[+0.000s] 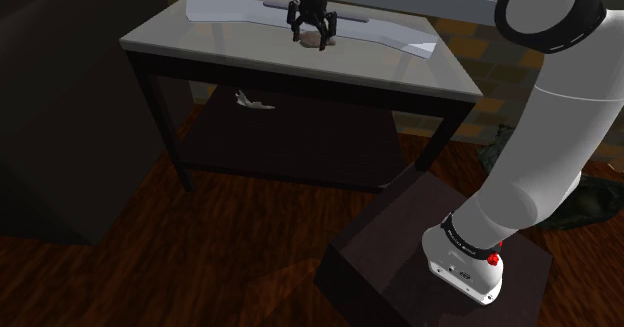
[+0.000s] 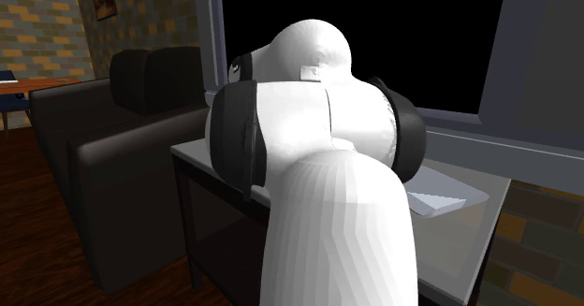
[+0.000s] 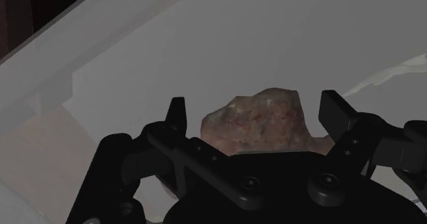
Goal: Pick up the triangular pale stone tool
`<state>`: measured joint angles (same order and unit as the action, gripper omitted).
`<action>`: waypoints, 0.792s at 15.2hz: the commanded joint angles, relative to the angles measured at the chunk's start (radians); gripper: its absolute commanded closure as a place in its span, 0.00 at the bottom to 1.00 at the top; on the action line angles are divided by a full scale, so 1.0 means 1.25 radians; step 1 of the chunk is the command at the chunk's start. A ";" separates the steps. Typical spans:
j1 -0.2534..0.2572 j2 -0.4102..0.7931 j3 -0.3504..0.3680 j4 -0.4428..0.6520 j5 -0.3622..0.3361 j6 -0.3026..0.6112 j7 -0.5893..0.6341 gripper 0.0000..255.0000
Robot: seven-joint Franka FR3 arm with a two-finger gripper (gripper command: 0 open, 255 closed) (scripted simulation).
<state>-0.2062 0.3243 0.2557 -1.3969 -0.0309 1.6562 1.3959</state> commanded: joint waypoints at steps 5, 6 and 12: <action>-0.001 -0.002 0.000 -0.012 0.000 0.010 -0.001 1.00; -0.001 -0.002 0.000 -0.012 0.000 0.010 -0.001 1.00; -0.001 -0.002 0.000 -0.012 0.001 0.010 -0.001 1.00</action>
<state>-0.2070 0.3207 0.2561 -1.4117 -0.0297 1.6686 1.3952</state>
